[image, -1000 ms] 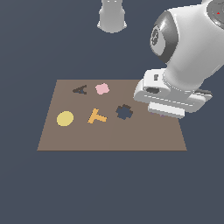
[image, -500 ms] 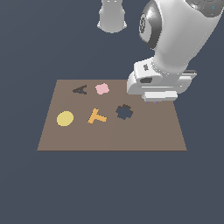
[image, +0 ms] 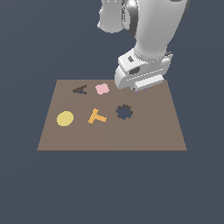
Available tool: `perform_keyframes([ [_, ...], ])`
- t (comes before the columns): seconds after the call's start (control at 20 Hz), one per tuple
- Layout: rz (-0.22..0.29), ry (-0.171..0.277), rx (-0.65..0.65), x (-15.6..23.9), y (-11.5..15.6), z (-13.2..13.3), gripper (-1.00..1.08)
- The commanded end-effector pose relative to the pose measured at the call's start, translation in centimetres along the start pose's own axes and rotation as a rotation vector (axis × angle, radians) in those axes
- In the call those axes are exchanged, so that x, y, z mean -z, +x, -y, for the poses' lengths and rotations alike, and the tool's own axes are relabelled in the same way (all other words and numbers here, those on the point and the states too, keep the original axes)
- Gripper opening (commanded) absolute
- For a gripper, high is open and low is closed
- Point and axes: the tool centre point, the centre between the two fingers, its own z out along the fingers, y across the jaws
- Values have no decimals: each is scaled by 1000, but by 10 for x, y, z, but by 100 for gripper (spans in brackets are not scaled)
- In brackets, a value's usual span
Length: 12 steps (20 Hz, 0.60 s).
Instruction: Insert a designated object into the corresponding slot on a board.
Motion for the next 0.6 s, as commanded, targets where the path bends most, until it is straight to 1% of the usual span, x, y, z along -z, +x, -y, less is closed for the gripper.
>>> perform_keyframes([
  [0.0, -1, 0, 86, 0, -14, -8, -100],
  [0.55, 0, 0, 423, 1, -61, -54, -100],
])
